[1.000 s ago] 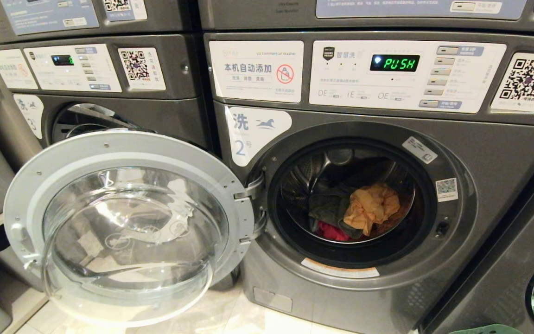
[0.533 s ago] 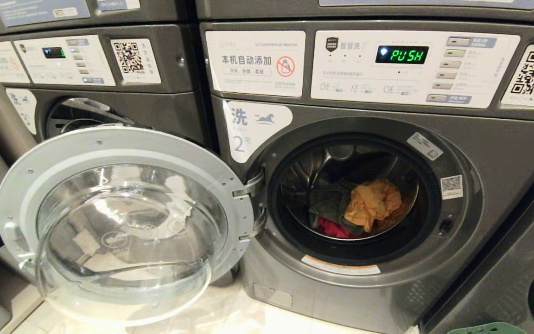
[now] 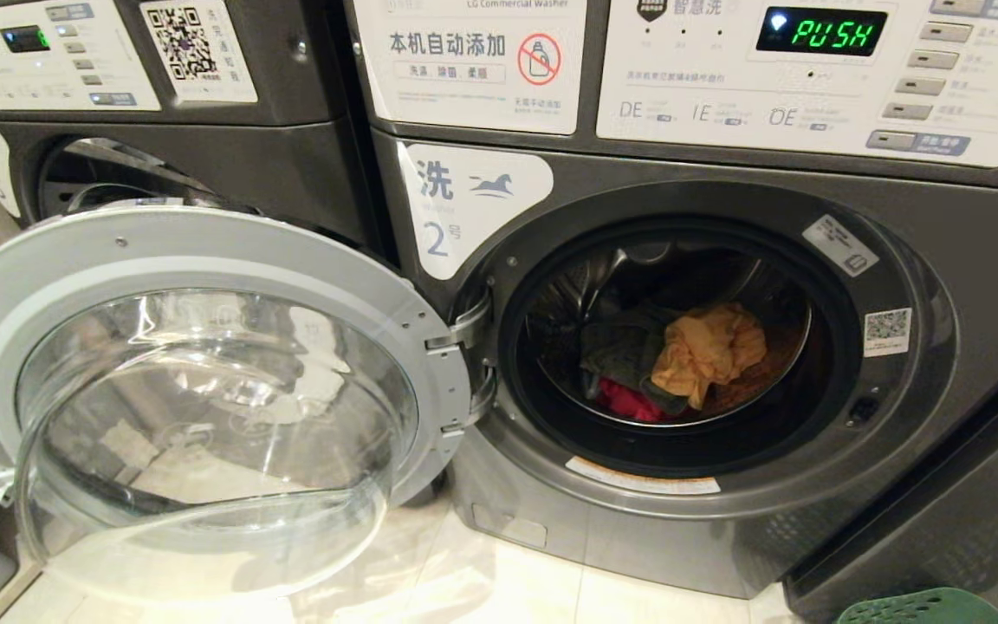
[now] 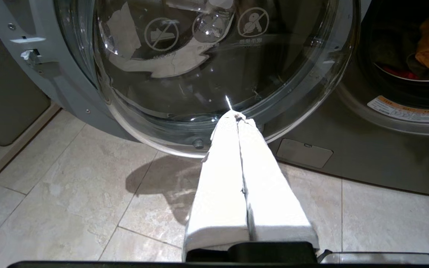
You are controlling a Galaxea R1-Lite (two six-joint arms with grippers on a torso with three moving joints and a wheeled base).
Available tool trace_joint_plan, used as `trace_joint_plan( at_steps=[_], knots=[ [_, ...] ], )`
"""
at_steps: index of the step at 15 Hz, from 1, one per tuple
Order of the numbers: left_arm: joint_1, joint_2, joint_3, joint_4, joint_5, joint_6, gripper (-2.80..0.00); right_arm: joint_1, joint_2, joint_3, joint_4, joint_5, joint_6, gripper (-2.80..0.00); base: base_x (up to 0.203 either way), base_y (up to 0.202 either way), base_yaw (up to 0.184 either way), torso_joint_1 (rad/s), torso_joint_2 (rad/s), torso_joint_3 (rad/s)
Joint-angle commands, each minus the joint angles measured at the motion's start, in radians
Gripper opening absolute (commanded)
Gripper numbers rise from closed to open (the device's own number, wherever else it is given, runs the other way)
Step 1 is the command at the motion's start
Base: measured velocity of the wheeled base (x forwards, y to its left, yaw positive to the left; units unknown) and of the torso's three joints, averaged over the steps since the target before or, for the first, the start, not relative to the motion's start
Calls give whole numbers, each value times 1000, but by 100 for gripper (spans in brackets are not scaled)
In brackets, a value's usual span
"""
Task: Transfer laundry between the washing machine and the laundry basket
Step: Pick a cloth and place it into the basket
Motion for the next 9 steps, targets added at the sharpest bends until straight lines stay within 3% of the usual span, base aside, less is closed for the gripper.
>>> trace_joint_plan(
  at_steps=[1,9],
  knots=[
    [0,1,0,0,1,0,-280,0,2,-1,0,1,0,-280,0,0,0,3,3,-189],
    [0,1,0,-1,1,0,-280,0,2,-1,0,2,-3,-280,0,0,0,5,4,-165]
  ],
)
